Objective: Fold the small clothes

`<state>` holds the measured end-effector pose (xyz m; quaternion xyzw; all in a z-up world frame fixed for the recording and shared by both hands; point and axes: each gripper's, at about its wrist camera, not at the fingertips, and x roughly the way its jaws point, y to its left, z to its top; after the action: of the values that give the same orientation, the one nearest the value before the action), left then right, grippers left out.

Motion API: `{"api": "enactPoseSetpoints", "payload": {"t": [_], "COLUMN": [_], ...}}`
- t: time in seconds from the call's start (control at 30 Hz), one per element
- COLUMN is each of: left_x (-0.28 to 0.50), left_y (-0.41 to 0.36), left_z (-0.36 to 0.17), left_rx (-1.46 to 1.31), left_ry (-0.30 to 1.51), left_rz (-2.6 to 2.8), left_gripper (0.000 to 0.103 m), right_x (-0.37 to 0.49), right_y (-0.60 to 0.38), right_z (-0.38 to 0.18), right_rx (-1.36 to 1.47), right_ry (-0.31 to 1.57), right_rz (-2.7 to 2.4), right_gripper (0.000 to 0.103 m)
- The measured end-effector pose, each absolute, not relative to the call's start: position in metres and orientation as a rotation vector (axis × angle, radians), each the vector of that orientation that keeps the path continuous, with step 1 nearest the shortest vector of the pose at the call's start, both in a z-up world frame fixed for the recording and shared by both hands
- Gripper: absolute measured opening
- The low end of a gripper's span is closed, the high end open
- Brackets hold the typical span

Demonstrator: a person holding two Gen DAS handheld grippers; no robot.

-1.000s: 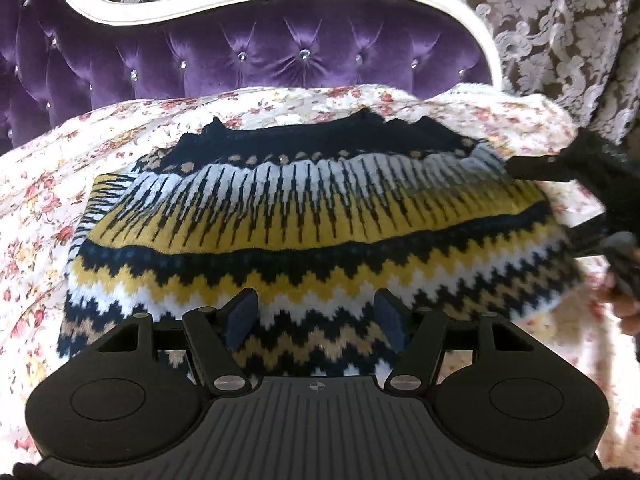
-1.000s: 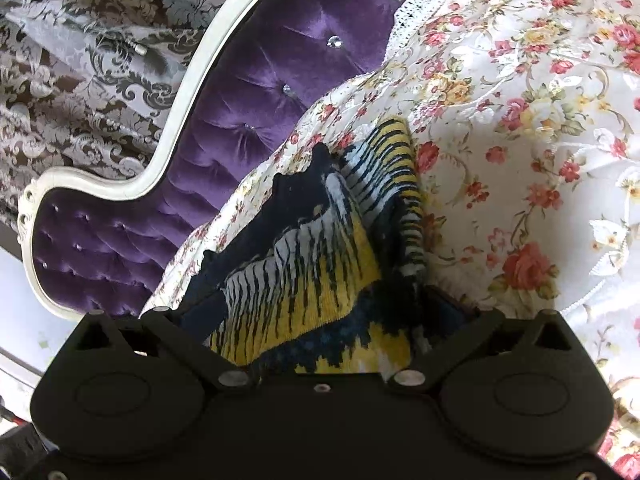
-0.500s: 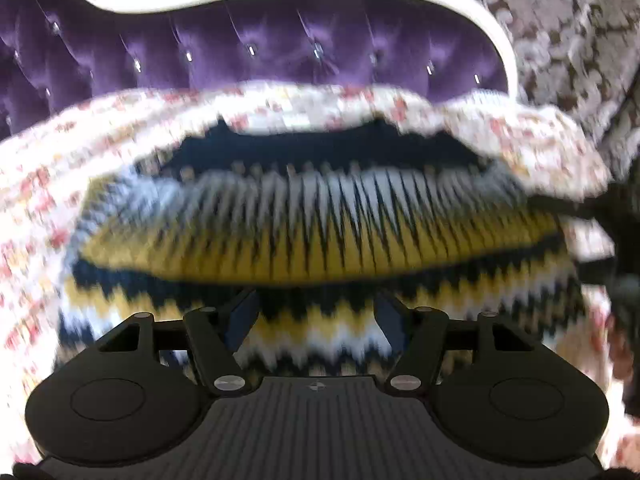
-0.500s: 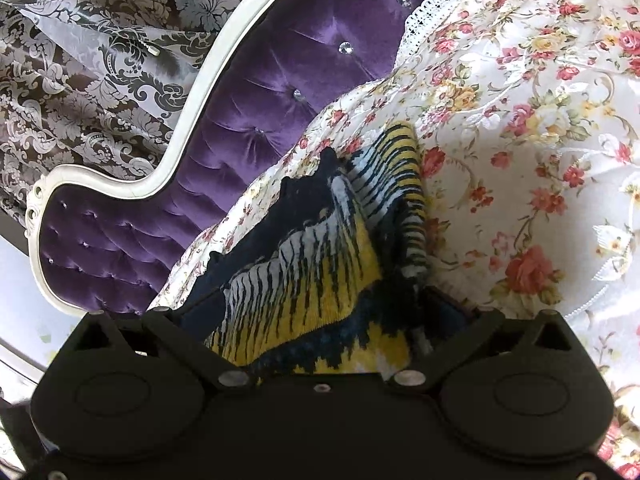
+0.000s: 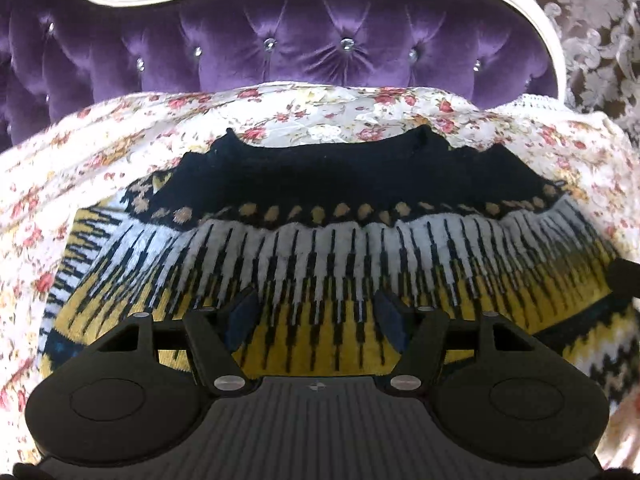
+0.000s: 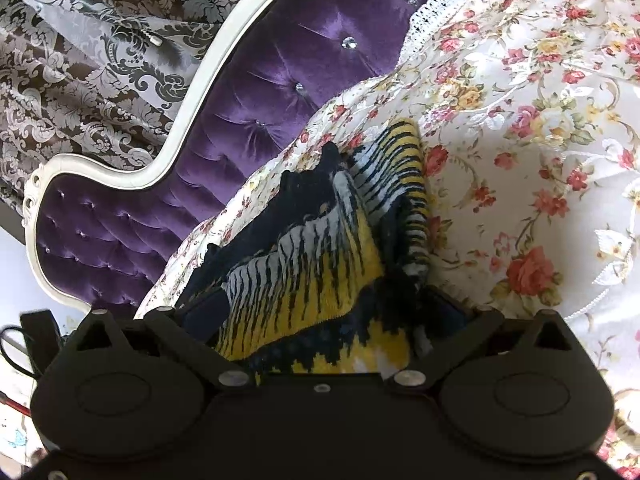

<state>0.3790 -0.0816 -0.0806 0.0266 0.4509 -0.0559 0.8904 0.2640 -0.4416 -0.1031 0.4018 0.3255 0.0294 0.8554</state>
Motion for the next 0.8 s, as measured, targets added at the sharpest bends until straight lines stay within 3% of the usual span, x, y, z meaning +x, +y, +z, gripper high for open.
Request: {"api": "enactPoseSetpoints", "payload": {"t": [0.03, 0.1, 0.37, 0.8], "left_x": [0.379, 0.38, 0.374, 0.341], "left_y": [-0.082, -0.08, -0.056, 0.057], "left_z": [-0.08, -0.08, -0.066, -0.029], "left_rx": [0.056, 0.044, -0.046, -0.083], "left_ry": [0.936, 0.937, 0.934, 0.911], "left_rz": [-0.116, -0.121, -0.15, -0.084], "left_gripper": [0.064, 0.063, 0.063, 0.063], "right_x": [0.264, 0.266, 0.265, 0.281], "right_y": [-0.442, -0.444, -0.434, -0.388], "right_z": [-0.104, -0.11, -0.103, -0.046], "right_rx": [0.844, 0.846, 0.799, 0.561], "right_ry": [0.693, 0.73, 0.734, 0.764], "right_rz": [0.053, 0.032, -0.007, -0.1], "right_gripper": [0.077, 0.037, 0.032, 0.031]}}
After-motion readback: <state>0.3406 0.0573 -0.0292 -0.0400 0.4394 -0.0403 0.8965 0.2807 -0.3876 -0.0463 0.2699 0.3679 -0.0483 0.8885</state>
